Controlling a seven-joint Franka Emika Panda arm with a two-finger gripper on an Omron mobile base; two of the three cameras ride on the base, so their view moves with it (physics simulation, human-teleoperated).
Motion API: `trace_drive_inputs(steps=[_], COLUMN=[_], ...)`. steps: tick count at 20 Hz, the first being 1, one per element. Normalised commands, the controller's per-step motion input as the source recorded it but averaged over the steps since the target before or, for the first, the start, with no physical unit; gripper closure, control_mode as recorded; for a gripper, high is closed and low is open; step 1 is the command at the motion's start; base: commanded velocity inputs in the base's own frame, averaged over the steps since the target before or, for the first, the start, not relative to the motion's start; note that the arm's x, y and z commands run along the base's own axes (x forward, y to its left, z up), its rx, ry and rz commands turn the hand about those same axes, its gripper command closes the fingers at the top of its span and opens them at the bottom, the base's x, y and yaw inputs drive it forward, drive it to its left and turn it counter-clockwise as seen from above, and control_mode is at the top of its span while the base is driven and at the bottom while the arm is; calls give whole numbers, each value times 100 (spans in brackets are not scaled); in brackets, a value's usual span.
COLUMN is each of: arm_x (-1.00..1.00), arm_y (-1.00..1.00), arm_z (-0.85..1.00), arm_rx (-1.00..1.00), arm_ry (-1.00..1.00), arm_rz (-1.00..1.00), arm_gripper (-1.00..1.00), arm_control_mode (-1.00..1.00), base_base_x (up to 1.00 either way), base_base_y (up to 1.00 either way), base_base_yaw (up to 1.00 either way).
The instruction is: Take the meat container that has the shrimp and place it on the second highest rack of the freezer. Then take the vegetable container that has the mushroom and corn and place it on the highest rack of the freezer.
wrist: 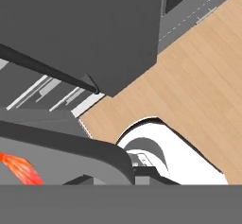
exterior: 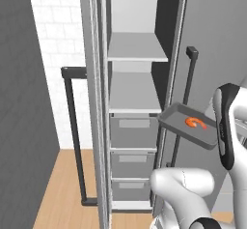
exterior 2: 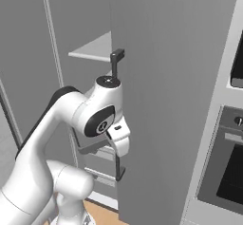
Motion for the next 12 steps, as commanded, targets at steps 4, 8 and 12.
trace_drive_inputs(steps=[4,8,12], arm_x=[0,0,0], arm_y=[0,0,0], arm_z=[0,0,0], arm_rx=[0,0,0], arm_ry=[0,0,0], arm_rz=[0,0,0], arm_gripper=[100,100,100], arm_control_mode=[100,100,100], base_base_x=[37,1,0], base_base_y=[38,0,0], base_base_yaw=[0,0,0])
